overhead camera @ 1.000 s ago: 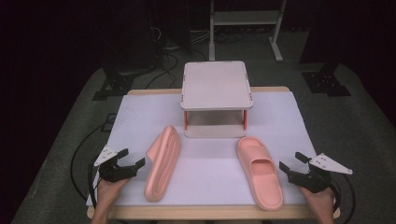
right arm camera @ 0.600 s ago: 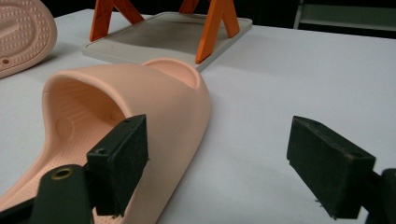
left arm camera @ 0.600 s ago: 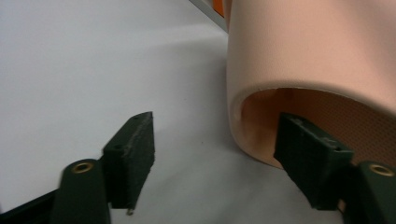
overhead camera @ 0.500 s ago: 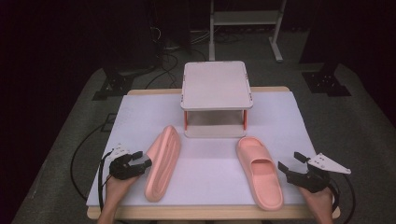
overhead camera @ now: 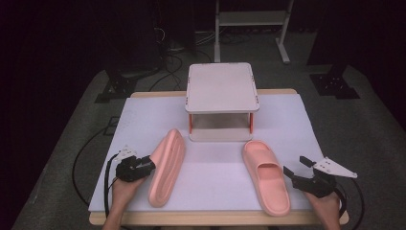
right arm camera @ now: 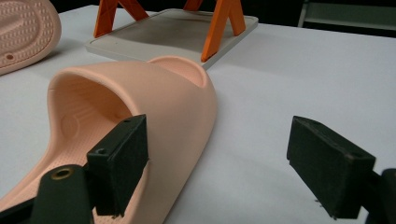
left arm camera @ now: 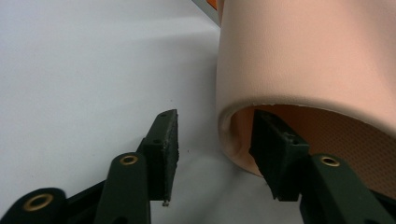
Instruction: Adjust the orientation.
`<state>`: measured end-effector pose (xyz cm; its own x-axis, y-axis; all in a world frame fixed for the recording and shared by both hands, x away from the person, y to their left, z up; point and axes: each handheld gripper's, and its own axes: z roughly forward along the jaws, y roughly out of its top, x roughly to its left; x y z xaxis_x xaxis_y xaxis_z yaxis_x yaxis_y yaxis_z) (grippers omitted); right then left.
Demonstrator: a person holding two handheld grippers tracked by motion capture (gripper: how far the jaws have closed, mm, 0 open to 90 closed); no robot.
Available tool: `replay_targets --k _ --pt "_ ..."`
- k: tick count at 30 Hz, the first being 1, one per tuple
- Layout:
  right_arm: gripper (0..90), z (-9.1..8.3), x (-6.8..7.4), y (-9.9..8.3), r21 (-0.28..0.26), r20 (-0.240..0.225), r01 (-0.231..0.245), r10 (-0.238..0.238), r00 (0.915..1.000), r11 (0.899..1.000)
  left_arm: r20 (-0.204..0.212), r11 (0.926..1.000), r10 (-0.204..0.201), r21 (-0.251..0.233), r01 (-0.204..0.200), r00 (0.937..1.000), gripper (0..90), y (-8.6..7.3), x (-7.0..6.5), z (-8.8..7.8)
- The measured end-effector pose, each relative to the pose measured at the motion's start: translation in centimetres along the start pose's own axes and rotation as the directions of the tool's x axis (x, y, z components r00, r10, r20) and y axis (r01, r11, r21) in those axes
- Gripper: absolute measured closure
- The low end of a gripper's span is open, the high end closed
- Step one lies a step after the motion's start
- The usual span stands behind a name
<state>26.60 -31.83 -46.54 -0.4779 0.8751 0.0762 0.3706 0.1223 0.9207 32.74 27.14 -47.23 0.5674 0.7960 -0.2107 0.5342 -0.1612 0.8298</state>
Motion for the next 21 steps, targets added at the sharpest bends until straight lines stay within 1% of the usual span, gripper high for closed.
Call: replay_targets --k 2,5,8,9,11,14,21 --pt "20.3 0.0 0.0 0.0 0.001 0.000 0.002 -0.002 1.0000 1.000 0.009 0.9998 -0.012 -0.015 0.012 0.9999 54.0 0.1 -0.1 0.0" --pt "20.2 0.0 0.0 0.0 0.002 -0.001 0.002 -0.002 1.0000 1.000 0.027 0.9993 -0.016 -0.033 0.017 0.9995 53.9 0.1 -0.3 -0.1" --pt "20.2 0.0 0.0 0.0 0.006 -0.005 0.007 -0.007 1.0000 1.000 0.036 0.9988 -0.018 -0.045 0.020 0.9992 54.0 0.3 -0.6 -0.2" --pt "20.2 0.1 0.1 0.0 0.010 -0.004 0.008 -0.008 1.0000 1.000 0.041 0.9987 -0.012 -0.049 0.014 0.9991 55.1 0.3 -0.6 -0.3" --pt "20.2 0.1 0.1 0.0 0.009 -0.004 0.007 -0.007 1.0000 1.000 0.038 0.9987 -0.003 -0.051 0.005 0.9993 55.1 0.5 -0.8 -0.3" --pt "20.2 0.1 0.1 0.0 0.010 -0.003 0.007 -0.006 1.0000 1.000 0.046 0.9983 -0.005 -0.058 0.007 0.9989 55.7 0.6 -1.1 -0.3" --pt "20.2 0.1 0.1 0.0 0.008 -0.004 0.010 -0.010 0.9999 1.000 0.056 0.9974 0.011 -0.071 -0.007 0.9984 55.5 0.9 -1.7 -0.4"
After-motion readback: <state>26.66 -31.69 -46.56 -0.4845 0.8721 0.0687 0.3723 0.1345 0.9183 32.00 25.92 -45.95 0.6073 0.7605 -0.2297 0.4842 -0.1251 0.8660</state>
